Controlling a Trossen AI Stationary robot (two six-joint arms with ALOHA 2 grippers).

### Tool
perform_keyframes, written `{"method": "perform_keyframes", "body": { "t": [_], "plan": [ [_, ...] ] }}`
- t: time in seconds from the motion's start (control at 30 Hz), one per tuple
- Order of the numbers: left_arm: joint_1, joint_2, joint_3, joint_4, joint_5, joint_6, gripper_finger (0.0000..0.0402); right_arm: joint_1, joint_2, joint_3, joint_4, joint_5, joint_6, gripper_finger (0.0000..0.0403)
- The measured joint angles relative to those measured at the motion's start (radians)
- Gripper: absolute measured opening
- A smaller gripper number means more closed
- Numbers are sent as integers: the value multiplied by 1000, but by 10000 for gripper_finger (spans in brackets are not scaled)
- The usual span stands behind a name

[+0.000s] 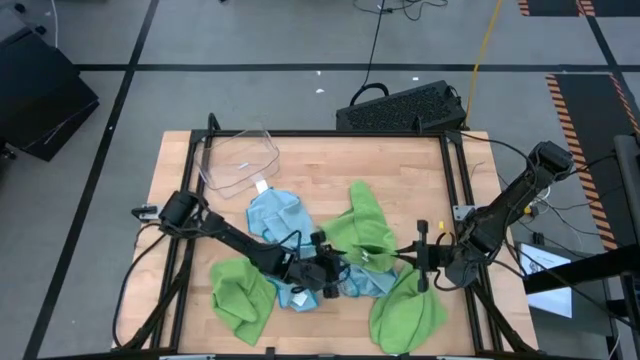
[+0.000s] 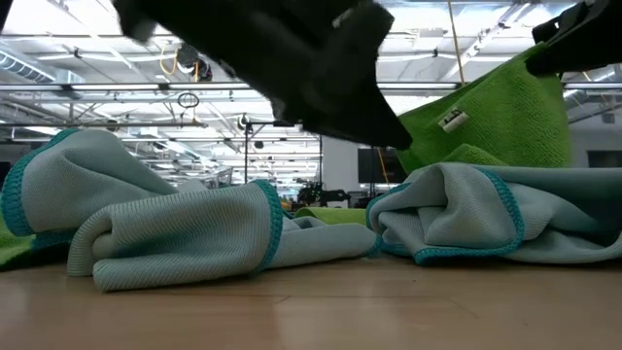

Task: Fold microfiber towels
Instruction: Fold the top right green microfiber cloth

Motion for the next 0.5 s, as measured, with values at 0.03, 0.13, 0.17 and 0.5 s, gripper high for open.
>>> {"method": "perform_keyframes", "body": {
  "t": [0.03,0.13,0.17,0.5],
  "plan": [
    [11,4,-11,42,5,-13,143,0,0,0,0,-8,1,0],
    [50,18,-27,124,23,-59,127,0,0,0,-1,-29,1,0],
    [62,23,-27,128,45,-77,124,0,0,0,-3,-29,1,0],
    [91,29,-28,193,144,-44,136,0,0,0,-2,-50,-1,1]
  ]
}}
